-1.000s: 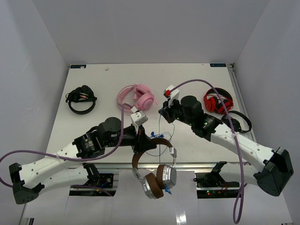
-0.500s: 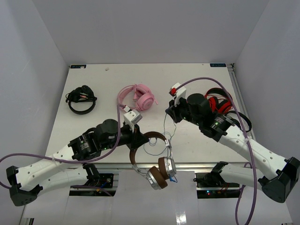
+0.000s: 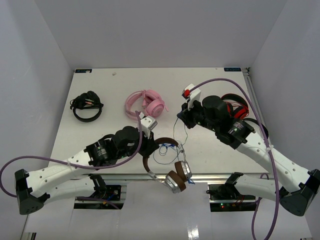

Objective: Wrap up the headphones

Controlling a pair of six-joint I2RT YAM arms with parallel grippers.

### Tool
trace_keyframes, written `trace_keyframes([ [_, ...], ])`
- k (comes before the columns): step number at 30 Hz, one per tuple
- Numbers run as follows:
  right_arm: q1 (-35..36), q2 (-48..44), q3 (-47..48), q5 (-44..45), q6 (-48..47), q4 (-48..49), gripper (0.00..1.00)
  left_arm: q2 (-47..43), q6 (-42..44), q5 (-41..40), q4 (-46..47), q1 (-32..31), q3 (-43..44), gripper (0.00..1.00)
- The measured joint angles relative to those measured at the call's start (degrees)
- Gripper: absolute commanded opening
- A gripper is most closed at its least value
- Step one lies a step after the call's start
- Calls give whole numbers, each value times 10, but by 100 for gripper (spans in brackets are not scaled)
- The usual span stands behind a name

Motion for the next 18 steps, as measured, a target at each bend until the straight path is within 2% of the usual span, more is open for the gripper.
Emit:
trace_keyframes([
  [8, 11, -19, -9, -16, 2, -15, 8, 84, -34, -162, -31, 0, 20, 0],
  [12, 46, -32, -24, -33, 11, -18, 8, 142, -66, -235, -60, 1, 58, 0],
  [18, 98, -40, -53, -43, 32, -18, 8, 176, -113, -307, -78, 1, 75, 0],
])
